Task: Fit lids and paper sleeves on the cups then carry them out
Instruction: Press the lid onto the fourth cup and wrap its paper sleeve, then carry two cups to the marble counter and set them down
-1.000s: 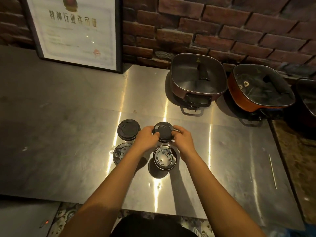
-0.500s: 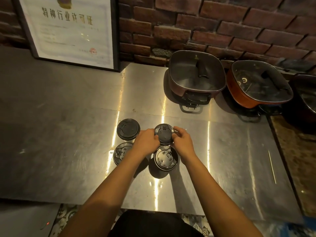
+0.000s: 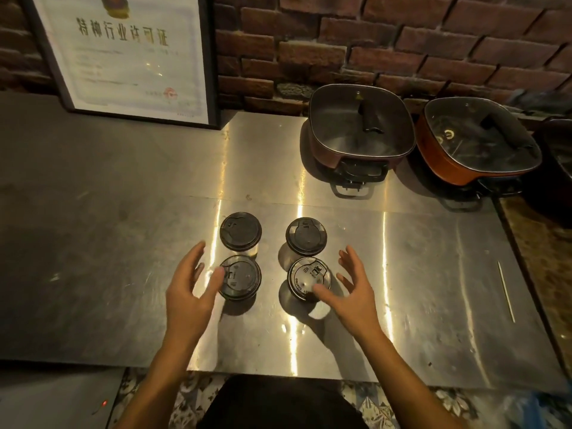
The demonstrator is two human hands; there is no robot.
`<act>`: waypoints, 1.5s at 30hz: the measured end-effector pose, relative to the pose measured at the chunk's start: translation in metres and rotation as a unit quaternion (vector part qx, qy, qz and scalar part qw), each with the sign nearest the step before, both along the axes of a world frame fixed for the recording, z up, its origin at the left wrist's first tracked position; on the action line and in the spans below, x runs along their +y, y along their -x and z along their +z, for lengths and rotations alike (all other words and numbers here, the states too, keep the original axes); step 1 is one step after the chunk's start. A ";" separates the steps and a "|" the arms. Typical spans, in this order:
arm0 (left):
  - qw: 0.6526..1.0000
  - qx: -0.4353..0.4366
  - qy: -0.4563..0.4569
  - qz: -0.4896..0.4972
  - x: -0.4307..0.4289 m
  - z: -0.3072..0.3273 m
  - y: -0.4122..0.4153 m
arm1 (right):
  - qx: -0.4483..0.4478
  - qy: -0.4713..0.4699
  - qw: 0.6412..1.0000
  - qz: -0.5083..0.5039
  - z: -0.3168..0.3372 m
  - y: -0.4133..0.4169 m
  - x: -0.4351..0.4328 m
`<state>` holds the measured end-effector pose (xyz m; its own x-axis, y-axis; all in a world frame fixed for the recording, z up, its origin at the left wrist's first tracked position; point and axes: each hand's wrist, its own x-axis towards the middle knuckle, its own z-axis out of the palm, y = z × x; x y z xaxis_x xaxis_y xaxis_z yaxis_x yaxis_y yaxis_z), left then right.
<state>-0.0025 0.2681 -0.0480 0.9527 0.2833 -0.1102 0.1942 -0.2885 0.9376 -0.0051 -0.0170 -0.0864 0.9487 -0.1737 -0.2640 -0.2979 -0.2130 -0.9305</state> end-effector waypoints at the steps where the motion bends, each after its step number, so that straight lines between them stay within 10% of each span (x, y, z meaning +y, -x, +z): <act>1: 1.000 0.029 0.004 -0.007 0.005 -0.009 0.006 | 0.007 0.010 1.000 0.007 -0.005 0.005 0.005; 25: 0.966 0.170 0.049 -0.188 -0.035 -0.051 0.002 | 0.006 0.024 0.985 -0.172 -0.039 0.057 0.031; 45: 0.770 0.243 0.046 -0.589 -0.291 -0.016 0.246 | -0.015 -0.050 0.847 -0.529 0.016 0.437 -0.097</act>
<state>-0.2483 -0.0229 -0.0638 0.3830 -0.7747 -0.5031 0.1837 -0.4699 0.8634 -0.4425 -0.1144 -0.0699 0.2816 -0.9096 -0.3053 -0.2485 0.2382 -0.9389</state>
